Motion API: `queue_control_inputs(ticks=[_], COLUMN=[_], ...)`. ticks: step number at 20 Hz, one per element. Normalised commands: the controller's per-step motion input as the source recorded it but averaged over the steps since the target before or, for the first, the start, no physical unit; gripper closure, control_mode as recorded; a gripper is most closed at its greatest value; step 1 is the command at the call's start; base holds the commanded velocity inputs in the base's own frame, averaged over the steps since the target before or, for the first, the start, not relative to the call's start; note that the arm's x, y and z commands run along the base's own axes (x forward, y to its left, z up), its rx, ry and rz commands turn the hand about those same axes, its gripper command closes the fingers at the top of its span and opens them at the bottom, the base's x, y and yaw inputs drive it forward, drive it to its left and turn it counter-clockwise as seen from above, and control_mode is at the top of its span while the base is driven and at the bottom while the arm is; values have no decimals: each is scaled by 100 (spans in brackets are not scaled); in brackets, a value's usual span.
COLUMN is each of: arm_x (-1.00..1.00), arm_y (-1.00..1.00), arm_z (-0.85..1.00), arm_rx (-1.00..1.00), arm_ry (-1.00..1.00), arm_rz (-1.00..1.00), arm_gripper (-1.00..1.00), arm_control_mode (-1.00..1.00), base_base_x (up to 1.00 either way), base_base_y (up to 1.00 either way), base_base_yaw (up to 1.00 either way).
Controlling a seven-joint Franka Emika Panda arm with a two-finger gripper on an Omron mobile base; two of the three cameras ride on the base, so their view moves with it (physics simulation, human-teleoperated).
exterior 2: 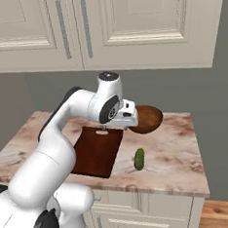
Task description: Place the two vegetables and bowl onto the tray for setting up a vegetable dip station.
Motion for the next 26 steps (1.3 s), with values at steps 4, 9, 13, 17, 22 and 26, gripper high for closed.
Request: queue_control_inputs(ticks=[4, 9, 13, 17, 22, 26], arm_x=[0, 0, 0, 0, 0, 8], arm_y=[-22, -27, -32, -24, -4, -1], arm_z=[-48, -26, -19, -23, -32, -36], arm_rx=[0, 0, 0, 0, 0, 0], arm_ry=[0, 2, 7, 10, 10, 3], arm_rz=[0, 0, 0, 0, 0, 0], arm_gripper=[-100, -100, -100, -100, -100, -100], arm_control_mode=[-100, -100, -100, -100, -100, -100], base_base_x=[0, 0, 0, 0, 0, 0], base_base_y=[0, 0, 0, 0, 0, 0], base_base_yaw=[0, 0, 0, 0, 0, 0])
